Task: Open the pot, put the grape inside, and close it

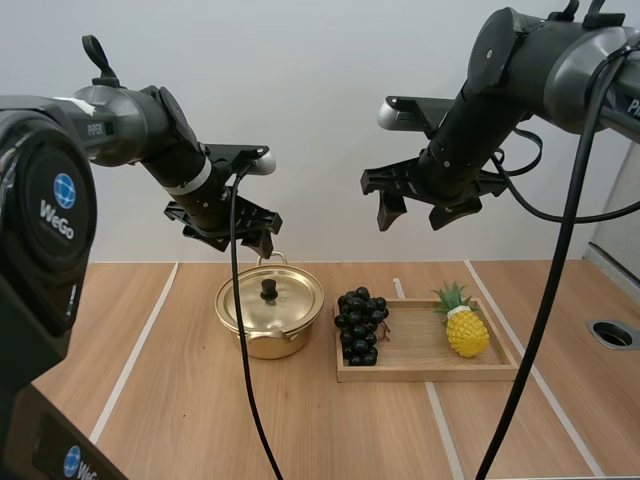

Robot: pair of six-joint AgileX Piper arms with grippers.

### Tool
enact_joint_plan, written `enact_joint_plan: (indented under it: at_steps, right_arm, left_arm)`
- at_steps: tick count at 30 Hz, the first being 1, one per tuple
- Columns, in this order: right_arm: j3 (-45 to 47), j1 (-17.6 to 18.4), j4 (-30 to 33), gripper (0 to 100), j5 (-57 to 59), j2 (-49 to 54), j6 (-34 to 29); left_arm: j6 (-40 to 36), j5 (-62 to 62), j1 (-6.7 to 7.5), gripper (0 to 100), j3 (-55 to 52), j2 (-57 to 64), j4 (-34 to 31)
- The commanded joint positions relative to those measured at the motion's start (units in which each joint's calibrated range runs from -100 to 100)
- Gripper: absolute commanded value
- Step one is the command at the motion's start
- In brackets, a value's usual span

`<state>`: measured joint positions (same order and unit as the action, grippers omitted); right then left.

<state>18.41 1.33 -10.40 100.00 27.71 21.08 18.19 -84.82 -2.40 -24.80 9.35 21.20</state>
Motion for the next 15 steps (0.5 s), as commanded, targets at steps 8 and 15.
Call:
enact_joint_plan:
  at_steps: [8, 15]
  right_arm:
    - [0.2, 0.1, -0.4, 100, 0.0, 0.9, 0.2]
    - [0.2, 0.1, -0.4, 100, 0.0, 0.9, 0.2]
  left_arm:
    - [4.3, 1.5, 0.23, 100, -0.3, -1.6, 7.6]
    - [3.7, 1.7, 0.23, 100, -0.3, -7.0, 6.8]
